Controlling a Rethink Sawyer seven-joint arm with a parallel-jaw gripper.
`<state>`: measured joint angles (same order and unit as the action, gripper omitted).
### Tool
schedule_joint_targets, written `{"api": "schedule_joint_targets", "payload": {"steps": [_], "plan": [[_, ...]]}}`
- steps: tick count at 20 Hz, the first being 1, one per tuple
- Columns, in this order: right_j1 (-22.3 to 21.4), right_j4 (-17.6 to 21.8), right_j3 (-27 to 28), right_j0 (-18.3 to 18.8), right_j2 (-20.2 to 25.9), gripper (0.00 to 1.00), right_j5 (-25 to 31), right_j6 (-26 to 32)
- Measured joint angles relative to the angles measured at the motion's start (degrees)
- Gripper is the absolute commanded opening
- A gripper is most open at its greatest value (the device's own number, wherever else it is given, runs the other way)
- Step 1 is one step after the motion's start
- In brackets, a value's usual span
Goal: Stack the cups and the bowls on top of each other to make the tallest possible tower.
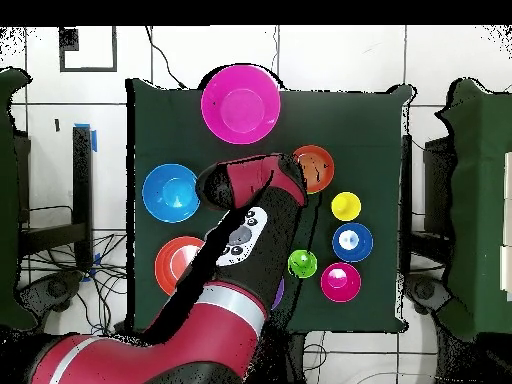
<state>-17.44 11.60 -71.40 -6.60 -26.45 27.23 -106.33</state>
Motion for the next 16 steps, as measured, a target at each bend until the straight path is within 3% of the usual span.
{"api": "schedule_joint_targets", "payload": {"steps": [16], "plan": [[0.1,0.0,0.7,0.1,0.0,0.0,0.0,0.0]]}}
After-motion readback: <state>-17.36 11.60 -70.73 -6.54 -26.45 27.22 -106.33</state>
